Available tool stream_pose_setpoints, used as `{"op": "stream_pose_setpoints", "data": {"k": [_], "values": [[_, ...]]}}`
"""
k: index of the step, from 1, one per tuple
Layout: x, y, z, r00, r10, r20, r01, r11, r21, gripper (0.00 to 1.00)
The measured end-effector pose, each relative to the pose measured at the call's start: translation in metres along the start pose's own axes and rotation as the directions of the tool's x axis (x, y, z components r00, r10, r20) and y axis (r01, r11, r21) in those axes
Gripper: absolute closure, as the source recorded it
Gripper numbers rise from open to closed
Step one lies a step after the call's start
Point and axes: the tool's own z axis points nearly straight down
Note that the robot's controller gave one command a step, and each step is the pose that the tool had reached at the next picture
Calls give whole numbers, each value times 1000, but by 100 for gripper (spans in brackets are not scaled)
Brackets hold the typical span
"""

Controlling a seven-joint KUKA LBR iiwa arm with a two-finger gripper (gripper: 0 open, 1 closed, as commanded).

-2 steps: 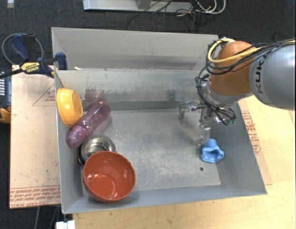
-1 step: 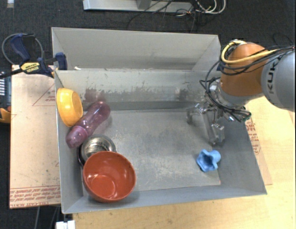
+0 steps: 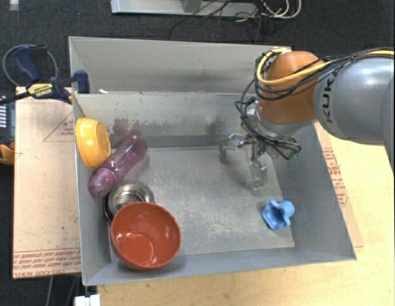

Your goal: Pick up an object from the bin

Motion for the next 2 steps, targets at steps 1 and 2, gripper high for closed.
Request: {"op": "stream_pose_setpoints", "data": {"k": [1, 2], "values": [[63, -46, 9, 977, -212, -3, 212, 977, 5, 0], [-8, 24, 5, 996, -89, 7, 89, 996, 1, 0]]}}
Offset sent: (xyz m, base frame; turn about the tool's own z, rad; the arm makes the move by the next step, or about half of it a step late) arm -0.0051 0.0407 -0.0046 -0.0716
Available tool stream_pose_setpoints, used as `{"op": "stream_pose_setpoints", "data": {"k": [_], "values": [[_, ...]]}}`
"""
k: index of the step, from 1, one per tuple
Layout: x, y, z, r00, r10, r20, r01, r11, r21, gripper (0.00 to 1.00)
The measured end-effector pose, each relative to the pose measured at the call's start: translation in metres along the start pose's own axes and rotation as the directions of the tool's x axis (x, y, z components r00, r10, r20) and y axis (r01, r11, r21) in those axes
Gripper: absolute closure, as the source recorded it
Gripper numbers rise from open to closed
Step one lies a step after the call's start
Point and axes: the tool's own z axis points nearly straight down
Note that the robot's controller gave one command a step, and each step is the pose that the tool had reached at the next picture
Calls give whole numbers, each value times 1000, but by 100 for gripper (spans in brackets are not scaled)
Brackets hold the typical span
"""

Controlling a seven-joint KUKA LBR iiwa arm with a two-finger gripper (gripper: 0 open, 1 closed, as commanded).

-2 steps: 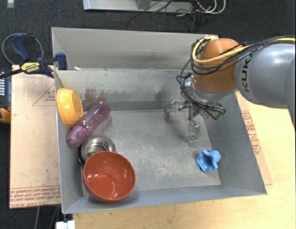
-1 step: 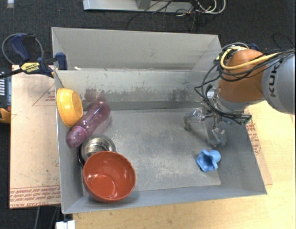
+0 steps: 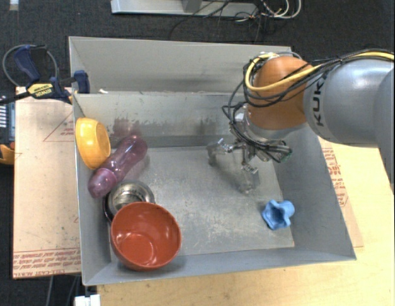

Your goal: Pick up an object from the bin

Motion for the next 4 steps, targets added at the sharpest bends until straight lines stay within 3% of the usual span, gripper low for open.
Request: {"op": "stream_pose_setpoints", "data": {"k": [1, 2, 3, 4], "values": [[57, -19, -57, 994, -108, -7, 108, 994, 3, 0], [59, -32, -64, 998, -70, -6, 70, 997, 15, 0], [126, -26, -2, 962, -273, 11, 273, 962, 2, 0], [125, -24, 0, 959, -284, 6, 284, 959, 0, 0]]}}
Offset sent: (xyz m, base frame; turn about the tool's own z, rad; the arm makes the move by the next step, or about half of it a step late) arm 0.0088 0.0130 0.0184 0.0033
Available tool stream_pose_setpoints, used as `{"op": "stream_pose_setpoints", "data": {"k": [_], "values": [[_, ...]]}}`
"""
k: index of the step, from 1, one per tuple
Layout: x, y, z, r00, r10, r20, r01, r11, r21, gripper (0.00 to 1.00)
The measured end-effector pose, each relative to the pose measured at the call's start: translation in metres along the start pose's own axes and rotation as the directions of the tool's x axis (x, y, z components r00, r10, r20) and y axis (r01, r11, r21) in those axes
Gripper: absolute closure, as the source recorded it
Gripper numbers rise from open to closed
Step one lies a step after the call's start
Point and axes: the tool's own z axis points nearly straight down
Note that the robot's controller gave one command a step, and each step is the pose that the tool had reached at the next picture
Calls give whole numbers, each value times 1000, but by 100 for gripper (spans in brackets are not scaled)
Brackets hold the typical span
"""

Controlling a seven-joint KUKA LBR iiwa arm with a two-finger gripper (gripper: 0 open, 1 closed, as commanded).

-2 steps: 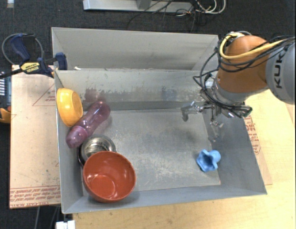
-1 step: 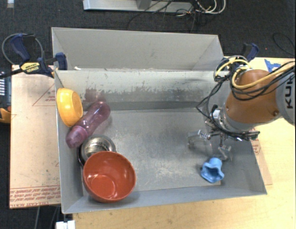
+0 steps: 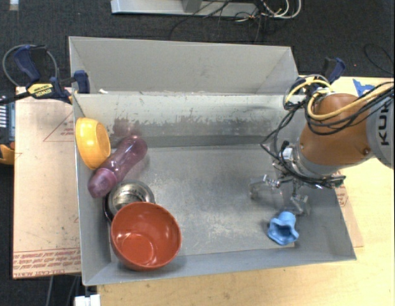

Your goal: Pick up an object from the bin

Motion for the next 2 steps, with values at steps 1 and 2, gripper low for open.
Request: {"op": "stream_pose_setpoints", "data": {"k": [1, 2], "values": [[-18, 55, -16, 914, -405, 1, 405, 914, -1, 0], [-51, 74, -11, 773, -634, -1, 634, 773, 1, 0]]}}
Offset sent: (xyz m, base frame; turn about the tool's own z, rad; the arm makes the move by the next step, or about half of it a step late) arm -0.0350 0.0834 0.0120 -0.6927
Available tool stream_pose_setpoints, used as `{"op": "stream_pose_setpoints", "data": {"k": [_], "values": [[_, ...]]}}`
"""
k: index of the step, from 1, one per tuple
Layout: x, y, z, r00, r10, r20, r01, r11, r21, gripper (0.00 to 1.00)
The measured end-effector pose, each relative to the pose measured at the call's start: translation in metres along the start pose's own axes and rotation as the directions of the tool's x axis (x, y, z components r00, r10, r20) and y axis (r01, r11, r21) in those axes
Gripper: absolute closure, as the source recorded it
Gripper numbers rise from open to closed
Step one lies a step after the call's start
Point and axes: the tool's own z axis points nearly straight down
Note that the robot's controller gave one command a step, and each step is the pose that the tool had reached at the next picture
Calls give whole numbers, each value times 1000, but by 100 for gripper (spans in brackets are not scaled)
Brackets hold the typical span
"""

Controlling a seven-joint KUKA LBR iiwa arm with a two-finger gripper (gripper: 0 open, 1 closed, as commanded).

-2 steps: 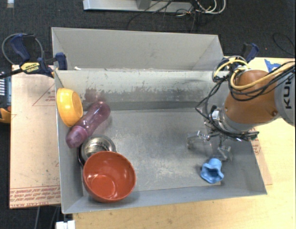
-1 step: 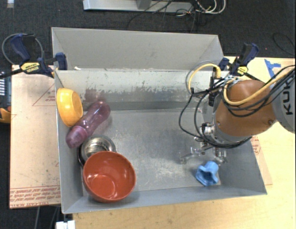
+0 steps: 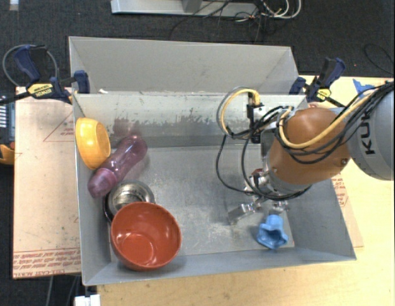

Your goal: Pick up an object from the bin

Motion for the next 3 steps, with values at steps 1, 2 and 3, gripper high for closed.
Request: {"op": "stream_pose_setpoints", "data": {"k": [1, 2, 3], "values": [[-4, 35, 11, 966, -258, 2, 258, 966, -1, 0], [9, 14, -42, 1000, 6, 5, -6, 1000, 5, 100], [9, 14, -42, 1000, 6, 6, -6, 1000, 5, 100]]}}
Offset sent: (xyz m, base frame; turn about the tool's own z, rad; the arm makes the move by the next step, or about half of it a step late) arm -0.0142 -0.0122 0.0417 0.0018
